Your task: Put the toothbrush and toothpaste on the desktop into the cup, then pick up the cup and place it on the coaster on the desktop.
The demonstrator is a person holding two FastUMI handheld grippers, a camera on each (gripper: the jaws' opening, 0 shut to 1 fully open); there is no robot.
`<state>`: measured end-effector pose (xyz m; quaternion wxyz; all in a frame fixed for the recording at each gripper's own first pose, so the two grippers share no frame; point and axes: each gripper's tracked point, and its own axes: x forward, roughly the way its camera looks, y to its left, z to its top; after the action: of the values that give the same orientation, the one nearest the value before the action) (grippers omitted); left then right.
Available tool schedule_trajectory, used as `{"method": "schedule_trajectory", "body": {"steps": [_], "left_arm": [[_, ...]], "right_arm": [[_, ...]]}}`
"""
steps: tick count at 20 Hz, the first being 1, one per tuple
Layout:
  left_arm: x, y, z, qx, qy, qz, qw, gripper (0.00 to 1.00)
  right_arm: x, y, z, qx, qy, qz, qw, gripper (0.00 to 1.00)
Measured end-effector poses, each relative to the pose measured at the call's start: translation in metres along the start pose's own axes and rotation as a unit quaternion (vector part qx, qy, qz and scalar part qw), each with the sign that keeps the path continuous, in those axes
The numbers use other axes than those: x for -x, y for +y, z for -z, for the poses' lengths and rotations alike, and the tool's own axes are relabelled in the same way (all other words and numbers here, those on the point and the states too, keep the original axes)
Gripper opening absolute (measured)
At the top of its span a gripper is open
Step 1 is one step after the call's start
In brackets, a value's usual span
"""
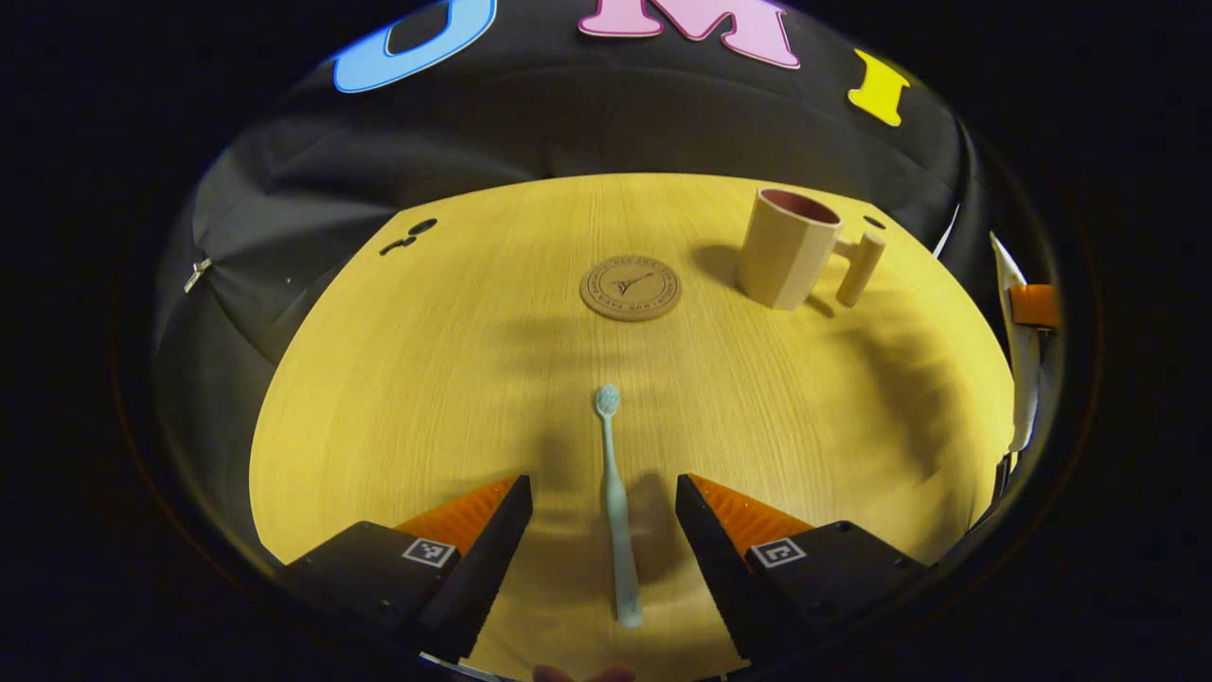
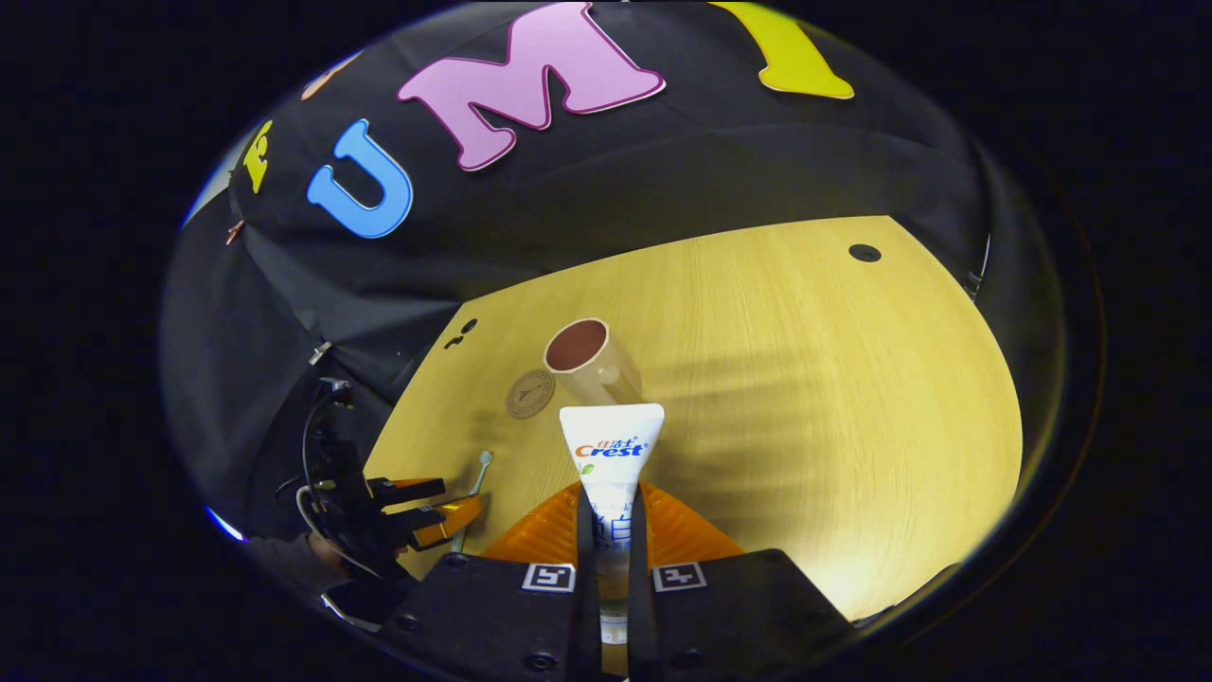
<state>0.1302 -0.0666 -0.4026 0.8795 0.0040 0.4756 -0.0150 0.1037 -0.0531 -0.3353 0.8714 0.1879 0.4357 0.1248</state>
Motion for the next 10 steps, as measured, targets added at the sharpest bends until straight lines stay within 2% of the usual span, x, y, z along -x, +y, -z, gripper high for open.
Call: {"method": "schedule_trajectory", "body": {"steps": [7, 8, 9, 10], "left_arm": [[-0.01, -0.005, 0.011, 0.026, 0.025, 0.017, 0.999, 0.93], [-0.01, -0.005, 0.011, 0.026, 0.026, 0.014, 0.999, 0.87], [-0.01, -0.008, 0.011, 0.021, 0.027, 0.015, 0.999, 0.62], [-0.01, -0.008, 0.012, 0.017, 0.025, 0.018, 0.999, 0.49]], "right_arm": [[0.01, -0.021, -0.005, -0.012, -0.008, 0.016, 1.0, 0.15], [0.01, -0.021, -0.006, -0.014, -0.01, 0.016, 1.0, 0.15], [0.011, -0.021, -0.006, -0.015, -0.011, 0.016, 1.0, 0.15], [0.011, -0.022, -0.006, -0.016, -0.012, 0.016, 1.0, 0.15]]}}
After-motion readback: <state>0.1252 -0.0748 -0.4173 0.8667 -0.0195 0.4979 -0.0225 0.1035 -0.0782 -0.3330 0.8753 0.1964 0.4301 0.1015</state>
